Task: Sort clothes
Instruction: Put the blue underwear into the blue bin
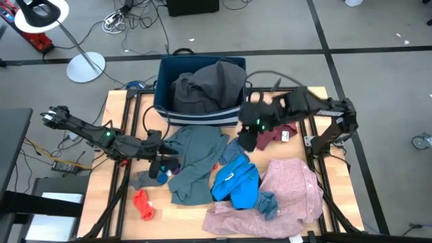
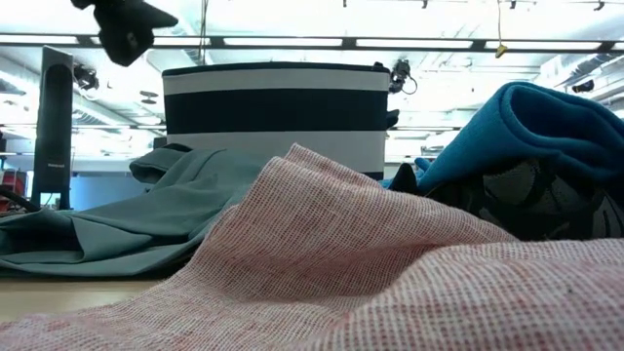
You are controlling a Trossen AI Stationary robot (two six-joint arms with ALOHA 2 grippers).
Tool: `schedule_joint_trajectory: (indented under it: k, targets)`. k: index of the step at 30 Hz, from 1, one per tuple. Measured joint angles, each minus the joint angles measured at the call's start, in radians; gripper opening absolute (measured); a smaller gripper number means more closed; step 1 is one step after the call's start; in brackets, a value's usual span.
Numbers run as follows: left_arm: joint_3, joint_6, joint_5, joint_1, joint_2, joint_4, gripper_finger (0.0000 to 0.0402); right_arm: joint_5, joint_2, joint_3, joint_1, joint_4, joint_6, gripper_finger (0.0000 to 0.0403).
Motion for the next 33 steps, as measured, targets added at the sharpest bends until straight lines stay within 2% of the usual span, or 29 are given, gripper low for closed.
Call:
schedule_joint_trajectory:
  k: [3,8,16,22,33]
  targets:
    - [0.000,0.052,-0.001,0.000,0.000,0.022,0.0163,0.046,-0.001,-0.072,0.057,0.009,0.068,0.0185]
    - [0.000,0.097,-0.001,0.000,0.000,0.015,0.0163,0.038,0.001,-0.227,0.128,0.077,0.094,0.0185]
    - [0.000,0.070,-0.002,0.000,0.000,-0.053,0.0163,-0.093,0.001,-0.434,0.191,0.229,0.118,0.0180]
    - [0.000,0.069,-0.013,0.000,0.000,-0.069,0.0163,-0.138,0.001,-0.549,0.208,0.305,0.027,0.0171]
    - [0.000,0.100,-0.016,0.000,0.000,-0.069,0.0163,-0.145,0.001,-0.698,0.188,0.371,-0.174,0.0169]
